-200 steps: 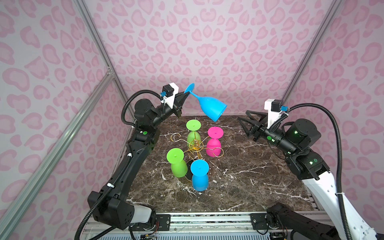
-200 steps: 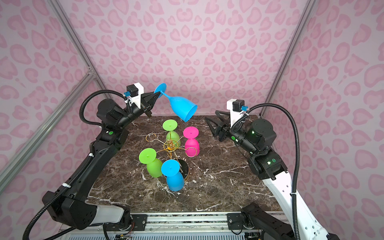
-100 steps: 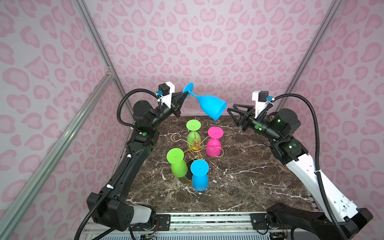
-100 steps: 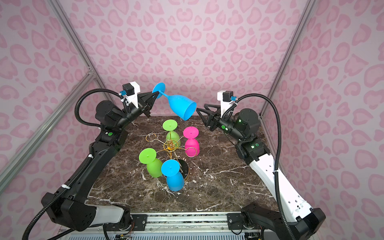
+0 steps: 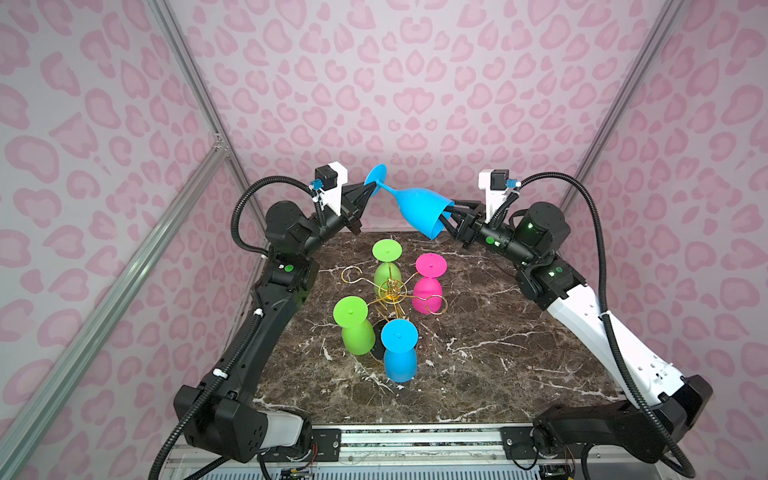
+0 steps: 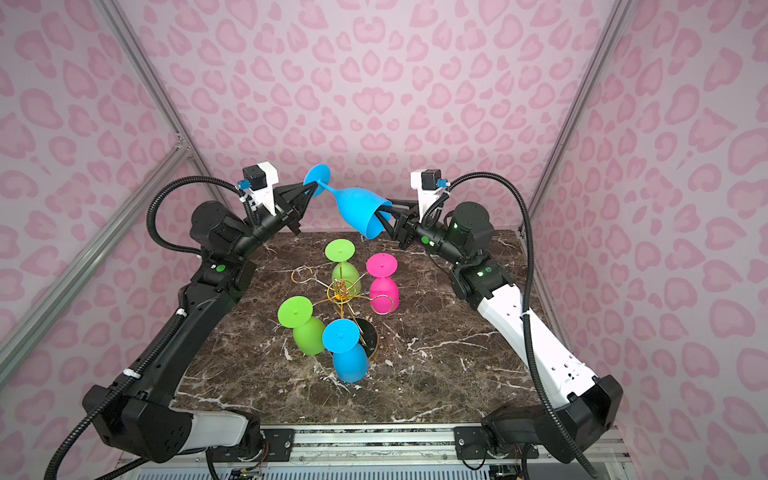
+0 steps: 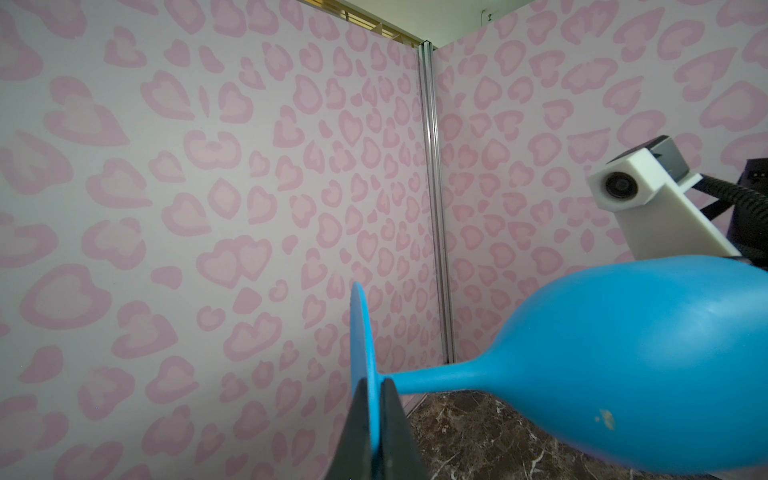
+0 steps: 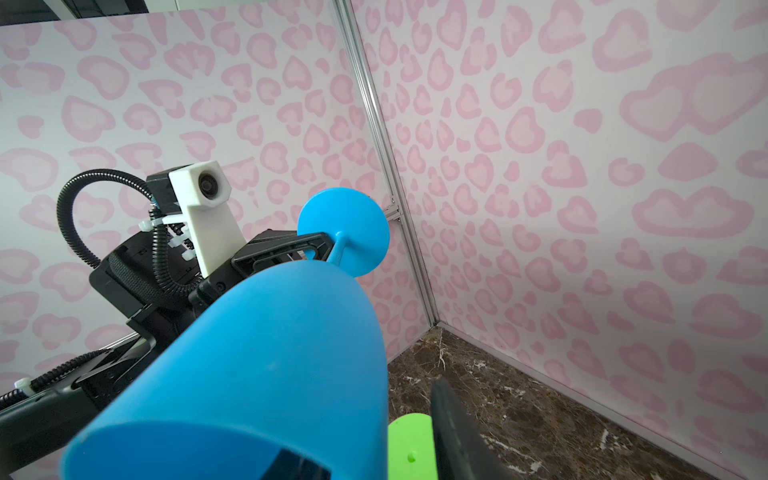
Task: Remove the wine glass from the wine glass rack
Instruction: 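Close the right gripper on the cyan glass bowl and open the left gripper, then carry the cyan glass upside down to the table corner while the left arm withdraws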
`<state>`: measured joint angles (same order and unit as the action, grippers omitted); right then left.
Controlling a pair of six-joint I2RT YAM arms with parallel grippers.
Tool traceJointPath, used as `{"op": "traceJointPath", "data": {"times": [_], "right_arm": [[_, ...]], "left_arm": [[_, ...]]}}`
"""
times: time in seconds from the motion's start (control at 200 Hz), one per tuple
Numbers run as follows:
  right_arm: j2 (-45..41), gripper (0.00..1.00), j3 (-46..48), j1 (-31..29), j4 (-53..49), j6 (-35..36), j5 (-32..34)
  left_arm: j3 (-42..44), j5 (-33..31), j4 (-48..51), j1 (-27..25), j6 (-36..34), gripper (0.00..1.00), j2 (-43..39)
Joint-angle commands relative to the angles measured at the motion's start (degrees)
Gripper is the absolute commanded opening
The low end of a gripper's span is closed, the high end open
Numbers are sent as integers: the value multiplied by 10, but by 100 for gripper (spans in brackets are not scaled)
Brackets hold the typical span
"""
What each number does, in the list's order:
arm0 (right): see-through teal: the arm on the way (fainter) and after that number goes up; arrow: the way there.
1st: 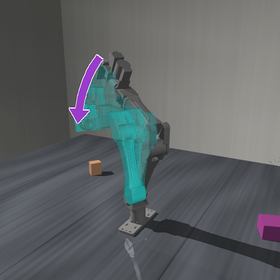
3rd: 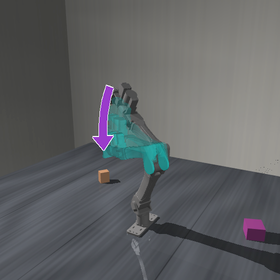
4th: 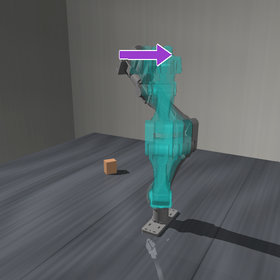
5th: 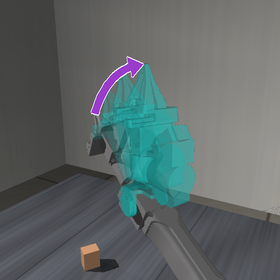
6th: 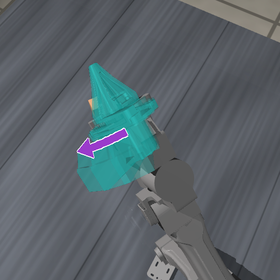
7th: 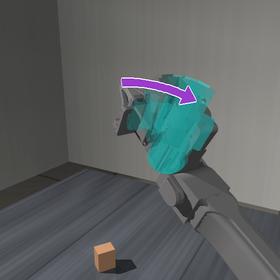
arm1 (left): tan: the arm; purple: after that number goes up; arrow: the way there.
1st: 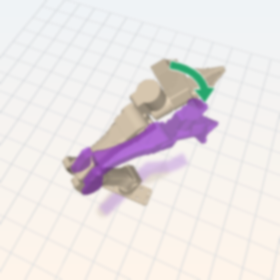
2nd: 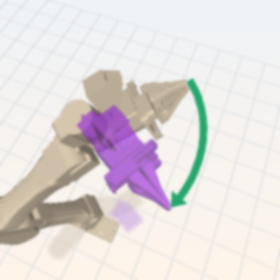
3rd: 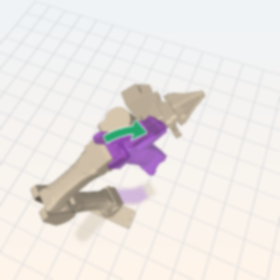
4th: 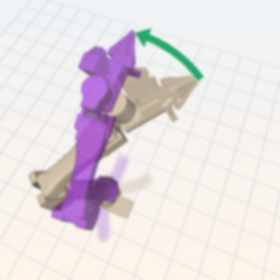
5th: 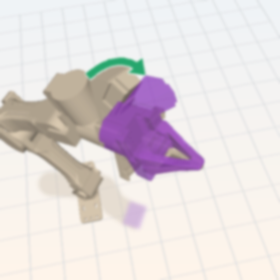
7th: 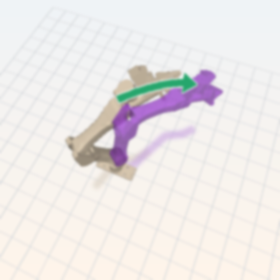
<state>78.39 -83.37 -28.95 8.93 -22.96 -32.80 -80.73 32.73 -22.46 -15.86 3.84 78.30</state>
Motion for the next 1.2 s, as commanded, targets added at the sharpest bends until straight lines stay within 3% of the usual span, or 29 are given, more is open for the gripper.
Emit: {"op": "traceJointPath", "data": {"times": [0.0,0.35,0.59,0.78,0.825,0.875,1.005,1.195], "right_arm": [[11,29,-12,-6,12,2,-6],[22,0,-44,-18,-10,14,-5],[19,0,-58,-19,-25,14,7],[6,0,-85,-20,-68,32,44],[4,0,-97,-19,-89,40,57],[2,0,-110,-16,-111,51,69],[-8,0,-131,3,-157,67,98],[-3,0,-193,64,-277,96,147]], "left_arm": [[1,-7,-29,1,9,3,-5],[0,-9,-21,2,19,3,-3],[0,-16,-22,2,21,5,-7],[6,-32,-18,4,12,35,-15],[8,-38,-17,4,9,47,-19],[10,-40,-15,5,2,77,-22],[20,-57,-17,8,-2,99,-41],[56,-128,-2,15,-6,98,-84]]}}
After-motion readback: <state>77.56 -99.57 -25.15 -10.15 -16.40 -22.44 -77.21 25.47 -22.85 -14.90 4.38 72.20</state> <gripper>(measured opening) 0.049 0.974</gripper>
